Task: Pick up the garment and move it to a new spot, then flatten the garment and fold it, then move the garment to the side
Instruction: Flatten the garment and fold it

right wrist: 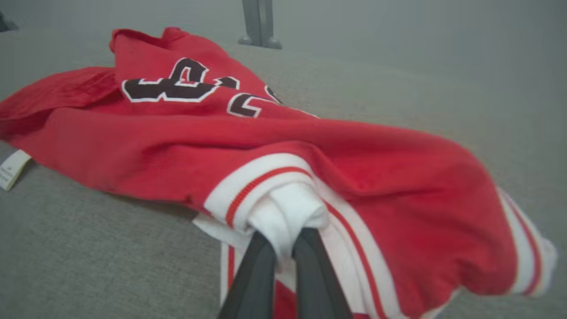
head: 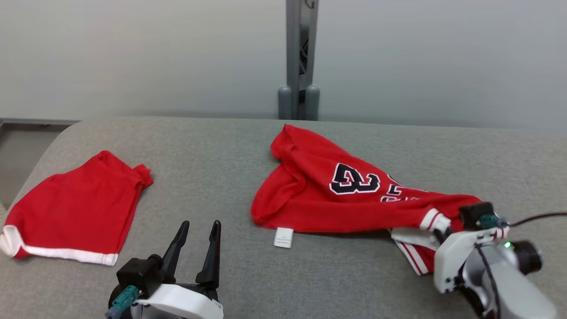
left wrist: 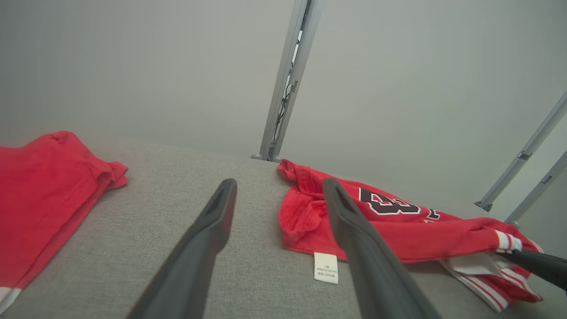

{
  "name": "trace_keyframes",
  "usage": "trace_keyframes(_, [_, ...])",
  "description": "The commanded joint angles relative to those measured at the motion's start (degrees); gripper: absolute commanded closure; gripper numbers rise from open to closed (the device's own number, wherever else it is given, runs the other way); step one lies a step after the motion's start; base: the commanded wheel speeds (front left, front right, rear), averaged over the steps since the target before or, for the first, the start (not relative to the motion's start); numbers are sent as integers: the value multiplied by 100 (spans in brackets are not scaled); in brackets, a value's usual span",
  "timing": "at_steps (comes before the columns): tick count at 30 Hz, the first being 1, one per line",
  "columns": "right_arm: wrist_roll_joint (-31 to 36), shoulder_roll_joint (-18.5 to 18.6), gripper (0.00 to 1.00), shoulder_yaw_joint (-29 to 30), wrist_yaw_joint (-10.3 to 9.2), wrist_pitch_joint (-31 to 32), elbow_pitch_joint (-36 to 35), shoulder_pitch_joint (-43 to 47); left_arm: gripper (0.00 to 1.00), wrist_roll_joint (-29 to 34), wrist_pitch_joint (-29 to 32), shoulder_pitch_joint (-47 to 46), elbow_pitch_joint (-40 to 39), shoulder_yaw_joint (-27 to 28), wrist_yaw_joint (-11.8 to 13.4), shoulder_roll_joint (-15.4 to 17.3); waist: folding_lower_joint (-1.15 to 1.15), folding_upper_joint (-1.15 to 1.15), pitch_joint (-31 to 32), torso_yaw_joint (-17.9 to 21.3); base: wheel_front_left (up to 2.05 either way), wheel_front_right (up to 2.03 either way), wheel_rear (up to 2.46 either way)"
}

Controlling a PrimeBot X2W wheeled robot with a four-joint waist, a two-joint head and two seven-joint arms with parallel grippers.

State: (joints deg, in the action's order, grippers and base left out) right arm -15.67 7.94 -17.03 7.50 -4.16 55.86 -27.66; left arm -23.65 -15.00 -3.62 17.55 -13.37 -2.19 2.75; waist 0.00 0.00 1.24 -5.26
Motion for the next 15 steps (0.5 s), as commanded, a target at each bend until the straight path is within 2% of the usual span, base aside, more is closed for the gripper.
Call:
trace_keyframes(1, [188,218,100,-82,-2,291,-256,-48,0,-39,-19,72,-19,21,31,29,0,0,130,169,0,0,0])
trace_keyframes(7, [315,1073,100,-615,-2,1557,-1755,198,0,-182,-19,118,-53,-13,86,26,0,0,298,368,0,0,0])
trace_keyframes(8, [315,1073,100,-615,-2,1557,-1755,198,0,-182,-19,118,-53,-13,86,26,0,0,298,368,0,0,0])
trace_keyframes(13, [162,2069,100,-1317,-3,2651,-3445,508,0,-245,-19,134,-67,-59,115,27,0,0,370,429,0,0,0])
trace_keyframes(15, [-23,2362,100,-1493,-3,3077,-4068,647,0,-256,-19,115,-69,-65,125,26,0,0,385,431,0,0,0])
